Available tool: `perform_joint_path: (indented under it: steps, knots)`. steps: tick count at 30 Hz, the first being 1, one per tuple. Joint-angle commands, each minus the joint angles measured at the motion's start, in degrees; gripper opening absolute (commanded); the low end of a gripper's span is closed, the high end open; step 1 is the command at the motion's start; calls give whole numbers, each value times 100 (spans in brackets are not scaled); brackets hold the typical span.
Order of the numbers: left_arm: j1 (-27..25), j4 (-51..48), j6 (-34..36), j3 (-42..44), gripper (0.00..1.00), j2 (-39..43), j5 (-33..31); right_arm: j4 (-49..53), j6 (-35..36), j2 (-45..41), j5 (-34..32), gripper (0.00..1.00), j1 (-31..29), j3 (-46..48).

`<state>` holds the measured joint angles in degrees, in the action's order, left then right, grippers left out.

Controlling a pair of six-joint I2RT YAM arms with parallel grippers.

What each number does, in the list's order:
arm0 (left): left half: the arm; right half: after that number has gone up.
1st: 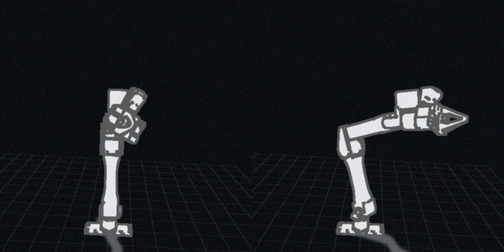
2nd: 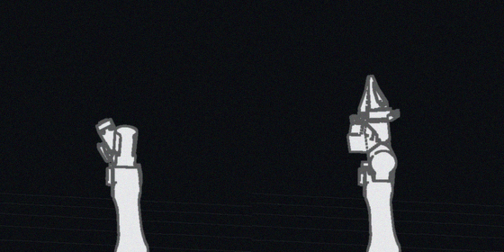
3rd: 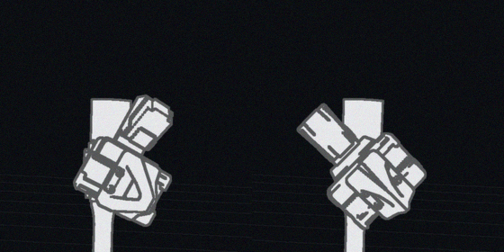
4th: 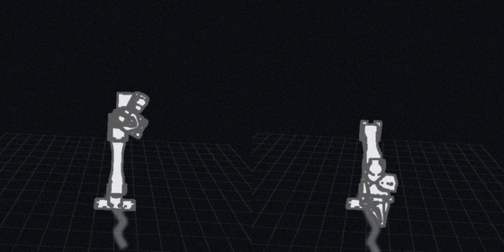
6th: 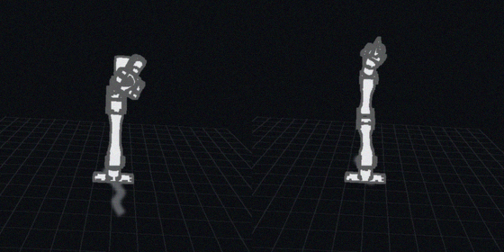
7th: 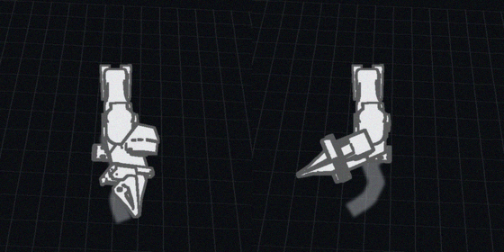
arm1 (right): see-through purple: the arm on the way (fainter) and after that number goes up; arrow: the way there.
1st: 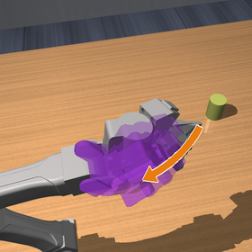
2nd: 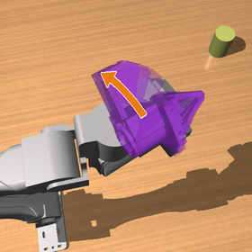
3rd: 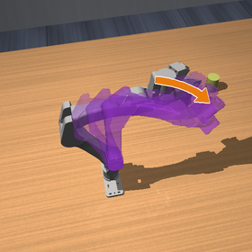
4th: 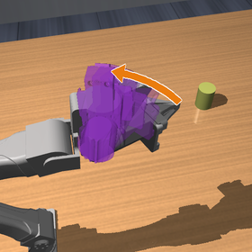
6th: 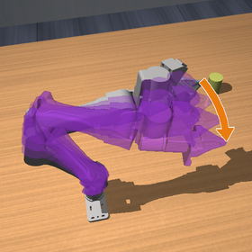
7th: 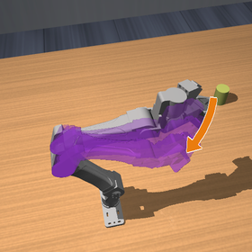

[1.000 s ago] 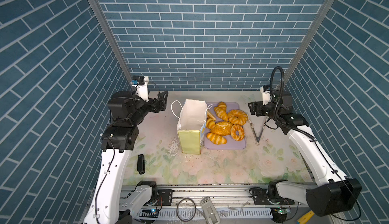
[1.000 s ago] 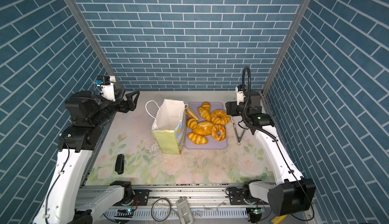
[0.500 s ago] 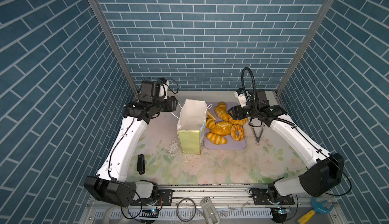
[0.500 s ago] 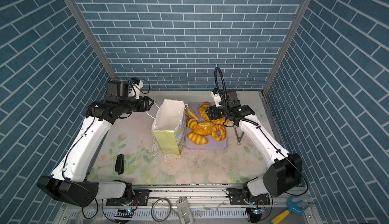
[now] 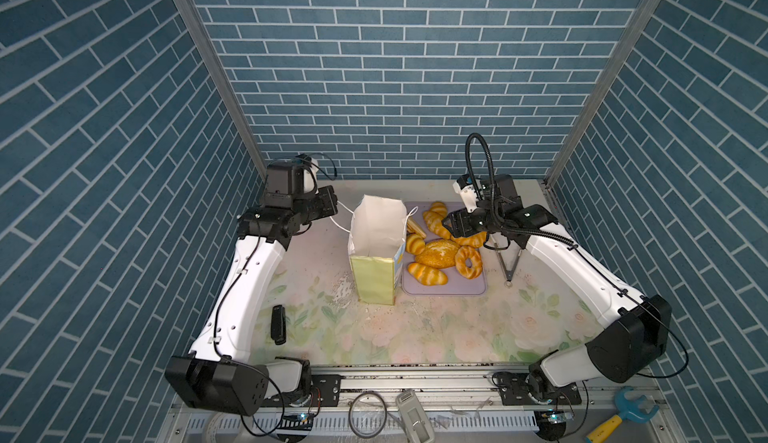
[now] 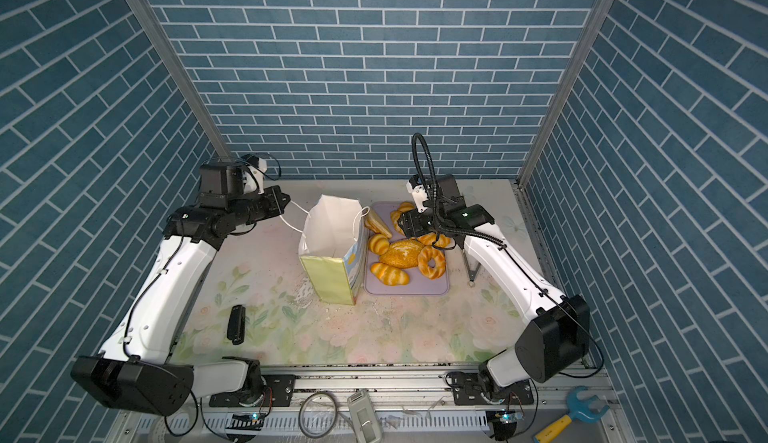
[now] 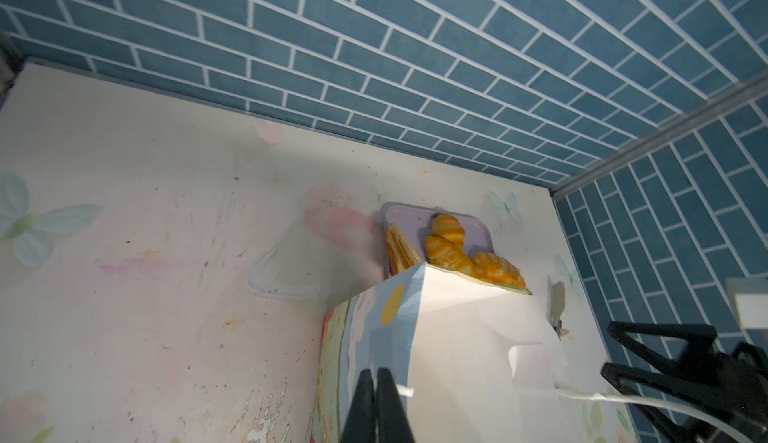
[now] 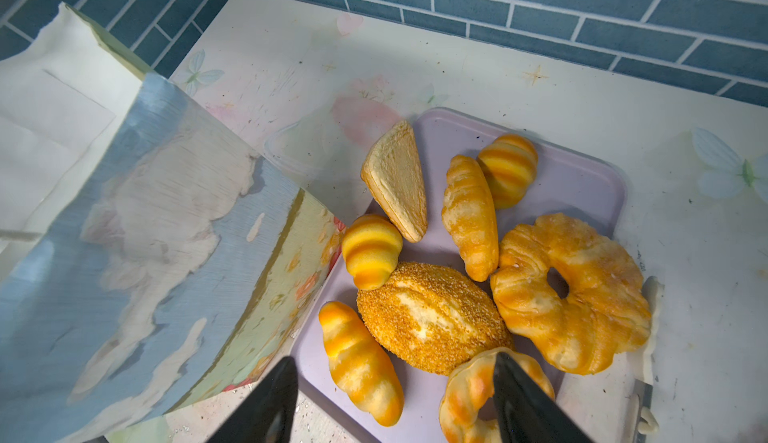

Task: Place the fake bread into the paper bag

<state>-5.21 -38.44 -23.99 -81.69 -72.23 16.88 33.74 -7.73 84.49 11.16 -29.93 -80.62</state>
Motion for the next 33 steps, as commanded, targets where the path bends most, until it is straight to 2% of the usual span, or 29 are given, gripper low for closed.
perform_joint_path:
  steps: [1,5,16,18,20,22,27,30,33]
  knots:
    - [409,472,-473,449,0,451,174,157,-168,85,-61,74,-39,-138]
    - [629,673,-657,877,0,818,178,177,-166,162,-87,74,-32,-208]
    - [629,912,-945,1134,1,1134,325,169,-177,435,-10,76,-74,-439]
    - [631,972,-963,1193,8,1158,365,166,-177,453,-45,77,-69,-446]
    - [630,1047,-928,1201,22,1136,431,198,-221,479,-181,78,-74,-496]
    - [627,1053,-842,1102,29,1060,571,271,-304,506,-289,80,-73,-584]
    - [627,662,-351,643,52,884,636,555,-434,514,-867,85,-74,-796]
    - [620,316,132,400,60,852,383,870,-613,495,-1493,87,-56,-841]
    - [619,-171,855,63,64,721,71,986,-987,226,-2262,90,78,-579]
